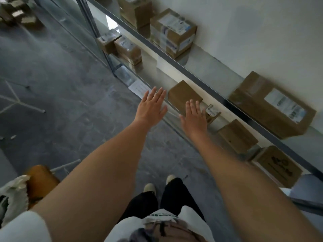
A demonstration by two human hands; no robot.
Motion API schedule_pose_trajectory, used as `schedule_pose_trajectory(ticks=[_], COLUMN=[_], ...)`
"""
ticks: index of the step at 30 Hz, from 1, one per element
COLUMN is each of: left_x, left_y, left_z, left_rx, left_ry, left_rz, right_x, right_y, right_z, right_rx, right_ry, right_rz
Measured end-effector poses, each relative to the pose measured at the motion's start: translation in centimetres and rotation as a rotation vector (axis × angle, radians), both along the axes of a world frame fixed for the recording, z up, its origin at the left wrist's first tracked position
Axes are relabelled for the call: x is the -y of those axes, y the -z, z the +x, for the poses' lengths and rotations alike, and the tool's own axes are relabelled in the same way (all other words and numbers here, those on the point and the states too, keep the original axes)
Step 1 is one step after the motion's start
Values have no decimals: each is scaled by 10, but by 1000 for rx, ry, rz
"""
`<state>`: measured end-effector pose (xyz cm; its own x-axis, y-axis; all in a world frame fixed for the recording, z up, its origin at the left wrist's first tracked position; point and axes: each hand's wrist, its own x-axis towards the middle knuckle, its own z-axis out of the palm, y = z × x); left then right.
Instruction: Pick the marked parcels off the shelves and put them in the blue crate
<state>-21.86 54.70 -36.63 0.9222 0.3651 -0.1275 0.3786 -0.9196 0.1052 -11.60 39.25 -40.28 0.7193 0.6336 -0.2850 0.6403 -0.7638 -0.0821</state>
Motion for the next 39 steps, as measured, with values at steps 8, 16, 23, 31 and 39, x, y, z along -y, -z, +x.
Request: schedule_pose_trajectory(ticks=[8, 16, 23, 31, 39], left_x=[-70, -110, -163, -163, -153], left_y=[54, 99, 150, 246, 331], left_z=[64, 112, 159, 206, 246], left_rx=[-83, -122, -174, -140, -83], left_ry=[51, 188, 395, 371, 158], left_rz=[-33, -88, -52, -165, -331], right_x=[-36, -82, -121, -131, -121], right_y=[47, 88, 131, 216, 286], right_z=[61, 81, 88, 113, 147], right_rx=[-153, -179, -188, -187, -115], right_ry=[195, 317, 554, 709, 885], right_rz=[-11, -41, 42, 78, 299])
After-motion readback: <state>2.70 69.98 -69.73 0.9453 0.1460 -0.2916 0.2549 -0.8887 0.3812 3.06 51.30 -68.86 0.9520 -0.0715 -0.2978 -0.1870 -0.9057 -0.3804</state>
